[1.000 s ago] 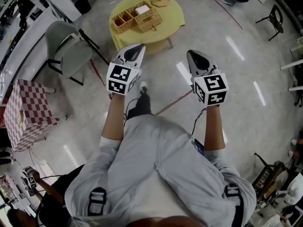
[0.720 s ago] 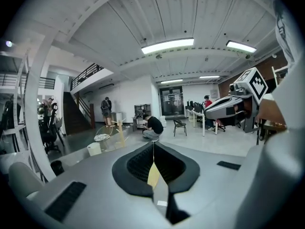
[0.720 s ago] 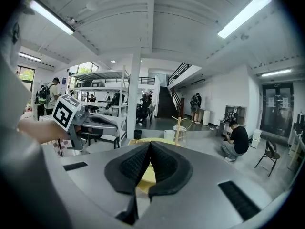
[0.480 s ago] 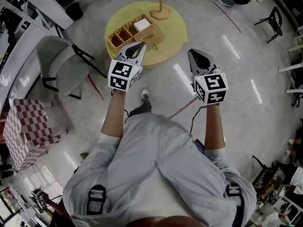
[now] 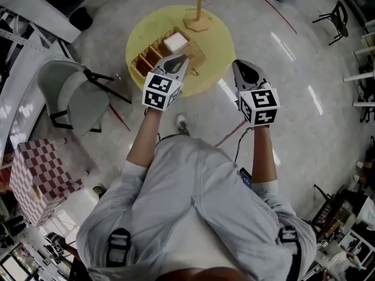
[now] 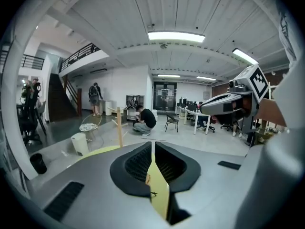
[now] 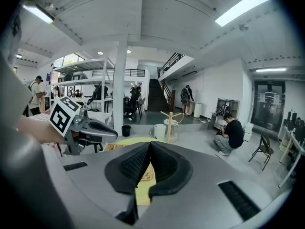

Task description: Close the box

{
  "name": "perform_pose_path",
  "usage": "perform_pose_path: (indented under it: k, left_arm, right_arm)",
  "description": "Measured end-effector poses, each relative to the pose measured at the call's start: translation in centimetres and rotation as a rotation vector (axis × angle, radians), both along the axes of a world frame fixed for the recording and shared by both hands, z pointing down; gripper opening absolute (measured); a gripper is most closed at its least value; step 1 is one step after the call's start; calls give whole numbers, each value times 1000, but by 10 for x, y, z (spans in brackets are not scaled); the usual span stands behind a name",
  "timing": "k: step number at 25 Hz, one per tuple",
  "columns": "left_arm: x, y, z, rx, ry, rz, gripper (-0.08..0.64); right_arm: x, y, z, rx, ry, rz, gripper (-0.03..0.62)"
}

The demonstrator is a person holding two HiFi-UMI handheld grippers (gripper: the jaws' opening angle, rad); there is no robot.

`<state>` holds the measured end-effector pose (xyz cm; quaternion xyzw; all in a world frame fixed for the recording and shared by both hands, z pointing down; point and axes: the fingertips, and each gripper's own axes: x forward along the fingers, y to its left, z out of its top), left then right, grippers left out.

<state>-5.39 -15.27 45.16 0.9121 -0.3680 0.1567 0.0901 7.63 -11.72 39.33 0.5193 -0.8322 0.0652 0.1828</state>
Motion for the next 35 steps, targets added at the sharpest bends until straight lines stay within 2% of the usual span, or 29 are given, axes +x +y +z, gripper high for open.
perform_pose_path:
  k: [2,4,5,13,19,21,25,29,32,35]
  left_arm:
    - [4,-7,15,-33,-7,20,32]
    - [6,-11,31,-46,-42,52,99]
    - [8,-12,39,-48,-71,73,104]
    - [37,-7,114,-75,-404,286,117]
    - [46,-10,165,-70,-633,437,117]
    - [51,-11,180,-82,-685,475,117]
    - [60,-13,201,-112,-736,536,117]
    - [58,-17,228,-85,-855,621,115]
    - [56,-17,246,-33,-979,709,114]
    - [58,-16,261,23,-1072,806,118]
  right_arm:
    - [1,-9,11,-24,5,15,21]
    - [2,-16,21,-48,17,24,21]
    - [3,-19,26,-58,23,25,22]
    - [29,-25,64,-135,9,-3,21]
    - [34,-29,101,-201,-21,-34,21]
    - [39,-30,114,-224,-29,-36,21]
    - [48,-29,134,-267,-30,-26,21]
    - [50,-30,153,-301,-35,-18,21]
    - [51,-24,165,-328,-46,-6,21]
    - [52,-18,174,-349,-60,11,21]
